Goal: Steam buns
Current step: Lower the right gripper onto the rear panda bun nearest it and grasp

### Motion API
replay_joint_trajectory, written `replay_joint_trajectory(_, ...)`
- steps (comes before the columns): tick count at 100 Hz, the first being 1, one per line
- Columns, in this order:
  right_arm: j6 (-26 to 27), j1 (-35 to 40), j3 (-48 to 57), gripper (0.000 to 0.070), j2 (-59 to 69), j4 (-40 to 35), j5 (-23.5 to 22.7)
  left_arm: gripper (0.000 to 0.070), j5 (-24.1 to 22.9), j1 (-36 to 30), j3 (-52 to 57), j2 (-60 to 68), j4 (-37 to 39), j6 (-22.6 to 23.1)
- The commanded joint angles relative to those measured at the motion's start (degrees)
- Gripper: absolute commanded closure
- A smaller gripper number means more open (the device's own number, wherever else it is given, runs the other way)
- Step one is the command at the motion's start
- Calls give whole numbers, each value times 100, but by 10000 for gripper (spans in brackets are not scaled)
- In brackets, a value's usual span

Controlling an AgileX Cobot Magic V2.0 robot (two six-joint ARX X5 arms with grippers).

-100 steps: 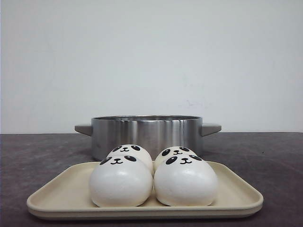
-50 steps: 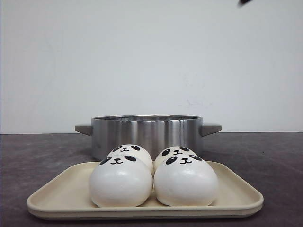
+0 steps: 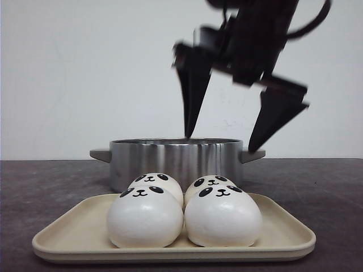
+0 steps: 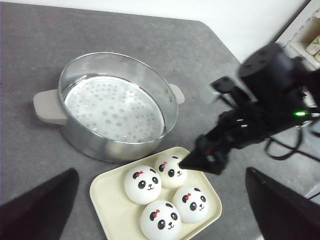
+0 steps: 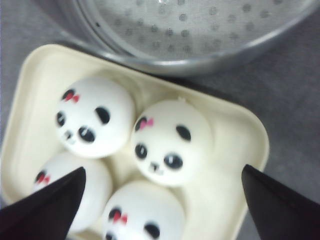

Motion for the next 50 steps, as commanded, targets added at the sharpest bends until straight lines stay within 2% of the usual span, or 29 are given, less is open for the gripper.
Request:
replay_joint_trajectory(1, 59, 55, 83, 105, 260, 59, 7, 23, -35, -46, 101, 26, 15, 59)
replay_joint_trajectory(13, 48, 52, 83, 159, 590, 107, 96, 23, -116, -87, 101, 26, 17, 61)
replay_joint_trajectory(36, 39, 48, 83, 166, 905, 328, 83, 23, -170, -103, 101, 48, 15, 120)
replay_joint_trajectory(41, 39, 50, 83, 195, 962, 343, 81, 23, -201, -103, 101, 66, 17, 168)
replay_joint_trajectory(50, 37, 50, 81, 295, 1025, 321, 79, 23, -310, -105, 101, 90, 17, 188)
